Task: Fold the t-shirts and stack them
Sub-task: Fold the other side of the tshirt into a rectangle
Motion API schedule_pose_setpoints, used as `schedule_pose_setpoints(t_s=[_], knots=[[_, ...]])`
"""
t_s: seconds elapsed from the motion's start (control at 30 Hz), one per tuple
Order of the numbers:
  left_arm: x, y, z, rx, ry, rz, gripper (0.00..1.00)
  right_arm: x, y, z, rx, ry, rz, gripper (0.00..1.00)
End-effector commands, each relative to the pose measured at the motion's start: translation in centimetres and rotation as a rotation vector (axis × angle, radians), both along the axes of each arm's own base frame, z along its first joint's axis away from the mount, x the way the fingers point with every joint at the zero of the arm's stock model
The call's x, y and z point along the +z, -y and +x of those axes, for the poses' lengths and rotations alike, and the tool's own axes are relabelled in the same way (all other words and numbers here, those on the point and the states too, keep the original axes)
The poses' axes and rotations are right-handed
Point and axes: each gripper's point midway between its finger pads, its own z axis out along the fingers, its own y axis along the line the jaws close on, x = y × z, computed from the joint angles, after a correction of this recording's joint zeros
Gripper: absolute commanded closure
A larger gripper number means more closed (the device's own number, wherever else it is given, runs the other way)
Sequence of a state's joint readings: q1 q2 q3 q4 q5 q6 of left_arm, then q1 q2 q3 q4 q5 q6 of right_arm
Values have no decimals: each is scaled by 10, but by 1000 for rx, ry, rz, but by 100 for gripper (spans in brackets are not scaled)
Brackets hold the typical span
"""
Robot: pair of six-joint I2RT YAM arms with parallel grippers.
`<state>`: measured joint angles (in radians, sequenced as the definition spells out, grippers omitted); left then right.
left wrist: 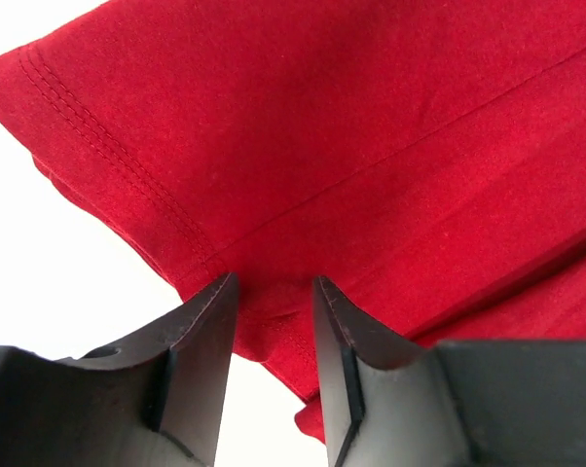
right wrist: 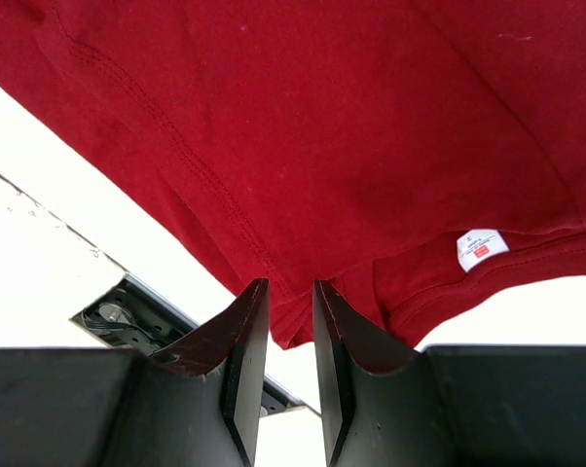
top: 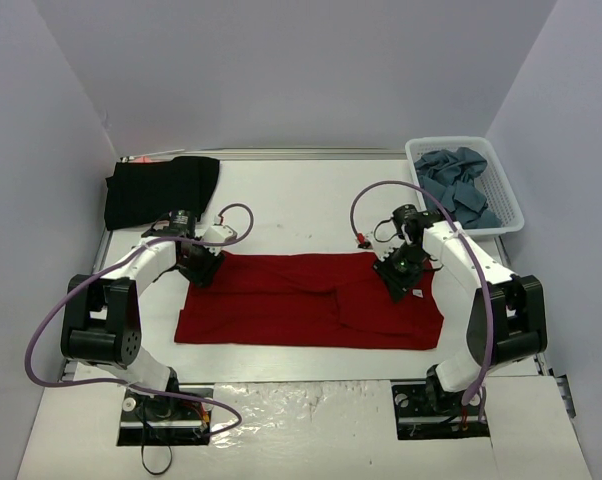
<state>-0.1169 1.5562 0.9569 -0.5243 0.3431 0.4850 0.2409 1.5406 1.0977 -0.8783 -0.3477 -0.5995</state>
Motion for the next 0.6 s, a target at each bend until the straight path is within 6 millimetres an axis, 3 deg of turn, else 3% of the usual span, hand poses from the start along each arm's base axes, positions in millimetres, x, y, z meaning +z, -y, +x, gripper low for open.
schedule_pose_setpoints(t_s=[0.0,0.1,0.23,0.5,0.57], knots=[[3,1,-8,-29,-14,-2,66,8,7,-11,-11,-1,-14,79],[4,1,-8,-30,-14,-1,66,8,9,-12,-15,2,-15,78],[4,0,-12,-40,-23,3,80,10,10,-11,-20,13,-17,78],[16,0,-13,-49,-1,4,97,11,10,-13,-24,16,-7,79],[17,0,-16,-55,-1,4,97,13,11,-12,-28,24,-8,78]])
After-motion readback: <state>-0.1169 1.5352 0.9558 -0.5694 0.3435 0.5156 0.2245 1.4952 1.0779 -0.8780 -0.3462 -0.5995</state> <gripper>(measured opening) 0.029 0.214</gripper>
